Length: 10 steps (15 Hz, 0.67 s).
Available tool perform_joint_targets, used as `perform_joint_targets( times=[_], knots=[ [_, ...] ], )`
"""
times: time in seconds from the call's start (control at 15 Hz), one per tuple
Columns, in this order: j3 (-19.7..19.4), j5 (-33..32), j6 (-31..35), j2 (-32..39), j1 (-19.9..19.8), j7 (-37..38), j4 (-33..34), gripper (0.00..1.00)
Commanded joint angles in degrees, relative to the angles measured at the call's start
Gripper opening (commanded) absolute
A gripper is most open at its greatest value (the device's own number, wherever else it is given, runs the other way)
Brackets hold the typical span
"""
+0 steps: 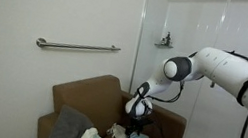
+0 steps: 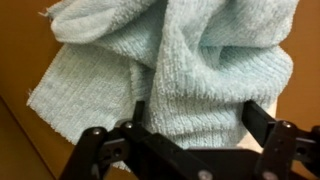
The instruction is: Put the blue cloth on the left armrest
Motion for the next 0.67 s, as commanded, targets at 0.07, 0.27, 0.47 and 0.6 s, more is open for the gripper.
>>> perform_joint_targets(
  times=[0.07,0.27,0.47,0.6],
  knots=[
    [-1.91,-1.92,-3.54,3.19,2.25,1.9,4.21,0.6],
    [-1.86,-2.17,-5.13,4.35,2.49,1.21,5.8,0.39],
    [-1.72,-2.22,-4.45,1.44,2.44,0.71,2.71,0.2],
    [-2.99,-2.15,-4.18,-3.3,3.79,0.49,-2.71,0.08]
  ],
)
